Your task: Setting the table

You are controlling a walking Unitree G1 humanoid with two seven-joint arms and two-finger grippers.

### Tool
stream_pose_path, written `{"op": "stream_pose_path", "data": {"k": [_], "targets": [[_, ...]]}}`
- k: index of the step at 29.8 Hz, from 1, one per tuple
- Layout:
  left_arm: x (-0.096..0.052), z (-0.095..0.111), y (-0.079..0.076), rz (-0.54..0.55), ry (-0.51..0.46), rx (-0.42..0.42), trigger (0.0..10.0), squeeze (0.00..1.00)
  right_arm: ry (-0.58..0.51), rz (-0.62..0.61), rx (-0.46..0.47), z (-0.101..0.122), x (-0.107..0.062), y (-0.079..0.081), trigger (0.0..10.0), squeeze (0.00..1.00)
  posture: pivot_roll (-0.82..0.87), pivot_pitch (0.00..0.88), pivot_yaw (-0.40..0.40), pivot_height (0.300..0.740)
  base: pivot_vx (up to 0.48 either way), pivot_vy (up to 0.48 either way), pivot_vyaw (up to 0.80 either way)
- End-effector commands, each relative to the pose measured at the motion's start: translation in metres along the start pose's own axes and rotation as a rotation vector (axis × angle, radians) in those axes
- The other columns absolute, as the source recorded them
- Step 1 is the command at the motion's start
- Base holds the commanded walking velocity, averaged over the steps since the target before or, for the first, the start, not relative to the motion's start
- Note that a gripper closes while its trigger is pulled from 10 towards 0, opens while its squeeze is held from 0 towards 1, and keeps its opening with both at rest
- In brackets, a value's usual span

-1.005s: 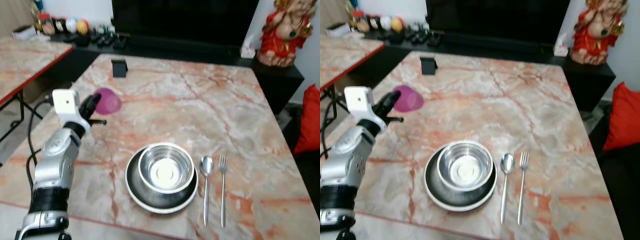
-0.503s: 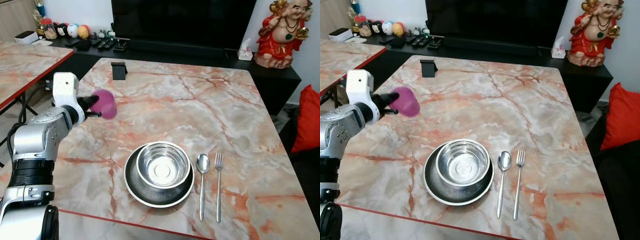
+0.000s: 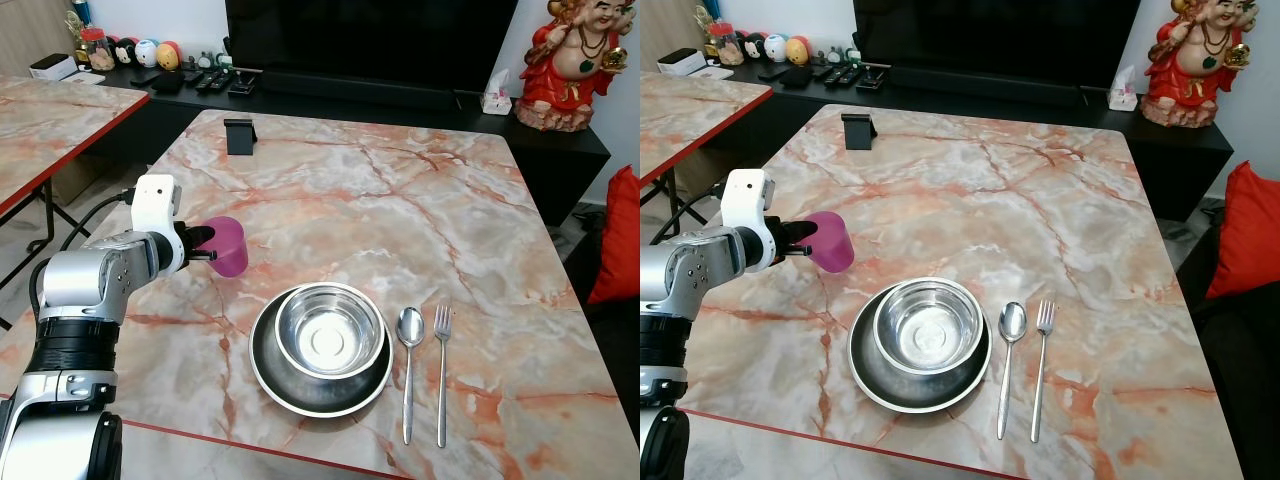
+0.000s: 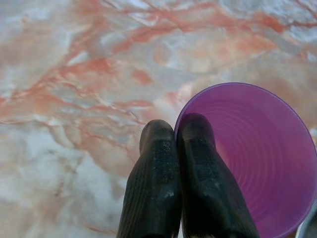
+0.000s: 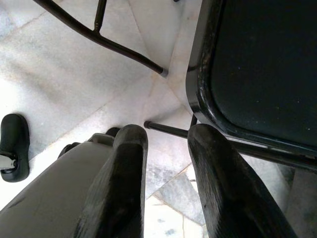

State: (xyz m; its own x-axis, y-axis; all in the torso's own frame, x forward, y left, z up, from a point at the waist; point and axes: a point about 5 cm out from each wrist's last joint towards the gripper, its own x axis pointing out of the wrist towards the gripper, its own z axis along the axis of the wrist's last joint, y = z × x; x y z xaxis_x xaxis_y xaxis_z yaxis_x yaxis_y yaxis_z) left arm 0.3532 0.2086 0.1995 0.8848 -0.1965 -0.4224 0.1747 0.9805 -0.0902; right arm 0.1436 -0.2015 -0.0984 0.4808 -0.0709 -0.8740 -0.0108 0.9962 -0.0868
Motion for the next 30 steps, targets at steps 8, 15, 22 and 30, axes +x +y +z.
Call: {"op": "stream_pose_path", "data": {"k": [8, 15, 22, 30], "targets": [[0.002, -0.002, -0.012, -0.033, 0.02, 0.043, 10.0, 0.0, 0.0, 0.003, -0.002, 0.001, 0.0, 0.0, 10.0, 0.0, 0.11, 0.0, -0.023, 0.715, 0.0, 0.0, 0.0], [0.003, -0.007, -0.018, -0.06, 0.036, 0.049, 10.0, 0.0, 0.003, 0.004, -0.002, -0.001, 0.0, 0.001, 10.0, 0.0, 0.1, 0.0, -0.02, 0.715, 0.0, 0.0, 0.0], [0.004, -0.011, -0.025, -0.088, 0.053, 0.06, 10.0, 0.0, 0.006, 0.005, -0.004, -0.002, 0.0, 0.002, 10.0, 0.0, 0.1, 0.0, -0.016, 0.715, 0.0, 0.0, 0.0], [0.005, -0.016, -0.032, -0.11, 0.063, 0.065, 10.0, 0.0, 0.006, 0.003, -0.001, -0.003, 0.0, 0.002, 10.0, 0.0, 0.1, 0.0, -0.017, 0.715, 0.0, 0.0, 0.0]]}}
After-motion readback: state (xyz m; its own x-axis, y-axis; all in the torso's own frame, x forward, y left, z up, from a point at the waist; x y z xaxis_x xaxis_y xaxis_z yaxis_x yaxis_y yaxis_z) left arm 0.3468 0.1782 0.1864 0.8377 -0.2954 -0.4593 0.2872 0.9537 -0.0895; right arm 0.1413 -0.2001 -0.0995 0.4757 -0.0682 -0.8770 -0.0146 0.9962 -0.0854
